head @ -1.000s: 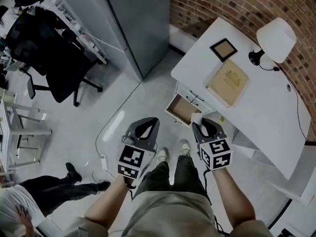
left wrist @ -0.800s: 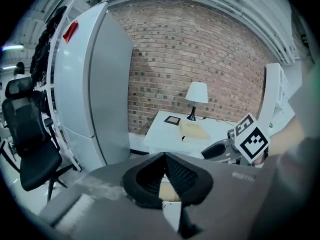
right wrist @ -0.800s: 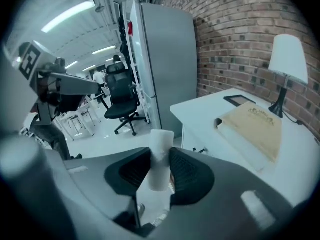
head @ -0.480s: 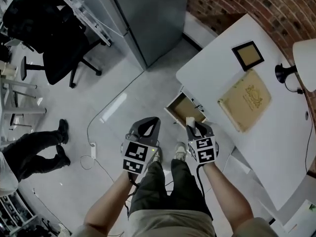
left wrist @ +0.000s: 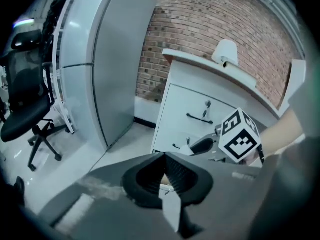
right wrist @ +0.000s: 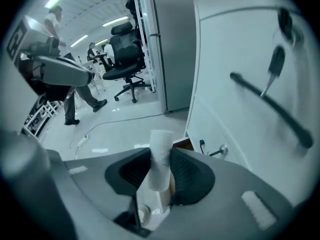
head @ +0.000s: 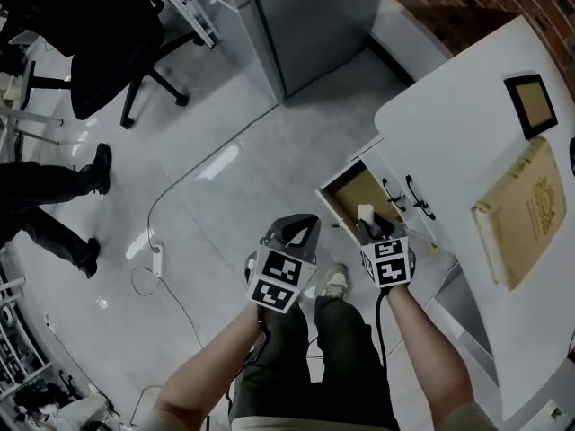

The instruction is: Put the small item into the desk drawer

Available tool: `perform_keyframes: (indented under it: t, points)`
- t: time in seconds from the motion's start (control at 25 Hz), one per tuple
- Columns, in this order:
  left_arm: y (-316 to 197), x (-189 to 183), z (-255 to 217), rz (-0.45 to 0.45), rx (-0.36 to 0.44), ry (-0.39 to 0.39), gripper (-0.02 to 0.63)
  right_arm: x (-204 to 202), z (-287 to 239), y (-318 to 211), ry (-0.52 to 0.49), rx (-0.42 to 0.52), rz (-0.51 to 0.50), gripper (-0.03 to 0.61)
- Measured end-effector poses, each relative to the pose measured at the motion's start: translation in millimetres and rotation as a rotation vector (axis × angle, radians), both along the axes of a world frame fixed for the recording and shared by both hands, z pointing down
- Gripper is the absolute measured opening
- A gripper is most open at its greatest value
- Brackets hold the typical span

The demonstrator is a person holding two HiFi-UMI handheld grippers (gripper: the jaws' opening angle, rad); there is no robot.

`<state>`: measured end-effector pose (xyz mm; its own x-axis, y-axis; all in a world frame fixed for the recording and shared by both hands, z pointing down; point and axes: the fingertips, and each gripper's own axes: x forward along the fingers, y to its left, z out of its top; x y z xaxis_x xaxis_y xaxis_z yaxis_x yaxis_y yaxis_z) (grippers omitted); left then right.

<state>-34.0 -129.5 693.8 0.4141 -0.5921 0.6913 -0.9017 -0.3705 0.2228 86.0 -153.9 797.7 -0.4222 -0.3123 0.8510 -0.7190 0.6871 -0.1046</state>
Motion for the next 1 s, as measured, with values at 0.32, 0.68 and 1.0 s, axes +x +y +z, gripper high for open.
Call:
perform_keyframes:
  t: [0.32,0.68,1.0]
  points:
    - [4.6,-1.3,117.8,0.017,-0.058,0.017,0.003,17.6,127.6,-1.0,0.095,-0.052,0.004,0.13]
    - [5.3,5.9,206.7,0.032,-0.121,0.045,0.003,39.3,230.5,7.2,0.185,-0.152,0.014,0.13]
    - [2.8,7.3,227.2,0.04,-0.143,0.068,0.003,55.6,273.0,14.3,0.245,-0.212,0.058,0.135]
